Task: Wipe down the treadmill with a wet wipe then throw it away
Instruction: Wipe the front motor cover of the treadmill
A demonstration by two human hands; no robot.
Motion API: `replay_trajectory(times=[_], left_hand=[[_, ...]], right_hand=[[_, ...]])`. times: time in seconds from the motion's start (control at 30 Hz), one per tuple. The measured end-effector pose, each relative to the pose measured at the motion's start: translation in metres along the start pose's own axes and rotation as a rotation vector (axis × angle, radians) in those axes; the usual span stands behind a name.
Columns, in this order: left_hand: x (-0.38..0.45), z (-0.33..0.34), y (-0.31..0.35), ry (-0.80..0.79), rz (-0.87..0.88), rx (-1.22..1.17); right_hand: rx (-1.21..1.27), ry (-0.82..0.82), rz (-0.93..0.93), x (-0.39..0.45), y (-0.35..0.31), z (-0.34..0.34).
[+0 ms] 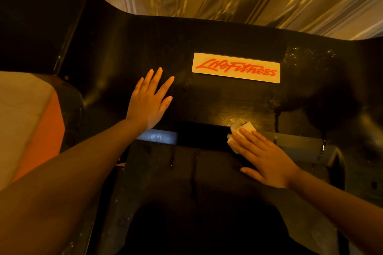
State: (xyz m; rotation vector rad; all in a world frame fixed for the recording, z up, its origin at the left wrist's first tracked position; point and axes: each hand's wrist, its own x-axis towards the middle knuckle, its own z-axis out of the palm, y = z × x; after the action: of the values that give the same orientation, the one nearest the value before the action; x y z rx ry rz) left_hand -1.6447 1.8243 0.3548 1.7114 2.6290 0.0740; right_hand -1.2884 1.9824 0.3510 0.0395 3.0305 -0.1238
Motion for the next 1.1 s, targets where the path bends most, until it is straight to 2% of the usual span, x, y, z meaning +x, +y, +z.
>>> replay_trajectory(times=[0.2,0.43,0.67,0.9,1.1], left_hand=[[0.000,-0.001,0.000,0.001,0.000,0.007],[-0.001,-0.001,0.001,0.002,0.000,0.002],[-0.001,0.000,0.001,0.011,0.001,0.002],[-0.001,-0.001,0.002,0.006,-0.001,-0.010],[0.000,-0.001,0.000,0.013,0.003,-0.004]], right_hand=[[-0.068,-0.038,-0.063,-0.021,0.011,0.007],[-0.033,0.025,0.103,-0.022,0.014,0.001],[-0.106,-0.037,0.007,-0.041,0.012,0.011],[-0.103,0.000,0.193,-0.044,0.022,0.003],[-0.133,-0.060,0.101,-0.059,0.021,0.010]])
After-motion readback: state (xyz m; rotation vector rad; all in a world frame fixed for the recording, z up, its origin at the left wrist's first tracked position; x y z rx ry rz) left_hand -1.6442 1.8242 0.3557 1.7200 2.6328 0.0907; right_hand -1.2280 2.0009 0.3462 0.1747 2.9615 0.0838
